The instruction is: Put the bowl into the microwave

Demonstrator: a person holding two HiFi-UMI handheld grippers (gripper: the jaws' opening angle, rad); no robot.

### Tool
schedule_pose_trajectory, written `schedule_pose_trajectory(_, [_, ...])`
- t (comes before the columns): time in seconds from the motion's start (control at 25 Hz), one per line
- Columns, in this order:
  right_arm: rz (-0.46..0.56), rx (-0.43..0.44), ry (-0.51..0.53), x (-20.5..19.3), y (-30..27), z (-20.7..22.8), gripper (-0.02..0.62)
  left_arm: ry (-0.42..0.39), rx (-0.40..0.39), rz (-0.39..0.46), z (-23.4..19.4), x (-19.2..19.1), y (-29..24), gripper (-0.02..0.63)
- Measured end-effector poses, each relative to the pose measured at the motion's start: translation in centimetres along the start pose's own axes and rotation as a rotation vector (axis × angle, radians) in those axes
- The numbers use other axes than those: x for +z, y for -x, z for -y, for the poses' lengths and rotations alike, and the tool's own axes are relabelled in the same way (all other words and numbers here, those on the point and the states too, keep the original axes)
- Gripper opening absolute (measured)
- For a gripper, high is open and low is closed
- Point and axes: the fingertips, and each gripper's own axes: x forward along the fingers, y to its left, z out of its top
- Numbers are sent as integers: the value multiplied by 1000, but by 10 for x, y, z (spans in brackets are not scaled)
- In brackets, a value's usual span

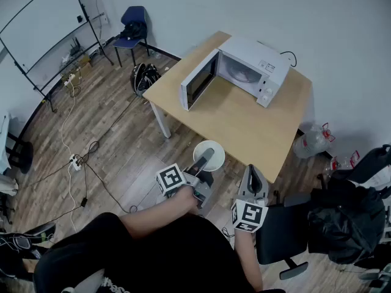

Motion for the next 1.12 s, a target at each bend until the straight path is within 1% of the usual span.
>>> schedule_pose_trajectory(0.12, [14,31,12,-2,4,2,60,20,-3,22,-3,-7,1,219])
schedule_pose_trajectory(0.24, [23,50,47,-6,7,1,60,28,-35,41,0,-12,-2,219])
schedule_pose_trajectory(0.32, [25,50,79,-11,8,-1,60,-24,-21,38,2,-13,0,219])
schedule_pose_trajectory(0.4, [18,61,81,-16,9,-4,60,-80,10,27,4,-13,3,219])
schedule_pose_trajectory(0.44, [16,67,75,-18,10,-5,58,-74,9,28,5,-12,3,219])
schedule_pose_trajectory(0.52, [20,72,60,-22,10,-4,60,-33,-28,37,11,-9,-2,219])
schedule_pose_trajectory(0.6, [27,67,32,-24,7,-1,60,-16,-59,35,14,-6,-11,219])
schedule_pose_trajectory(0.76, [2,51,-42,-33,-9,17,60,7,-73,11,5,-2,-37,219])
schedule_pose_trajectory(0.92, [-81,25,-16,-49,-40,32,60,25,-58,-16,-9,5,-70,219])
schedule_pose_trajectory(1.12, [-113,29,15,-46,-87,44,60,50,-54,-15,-20,26,-114,219])
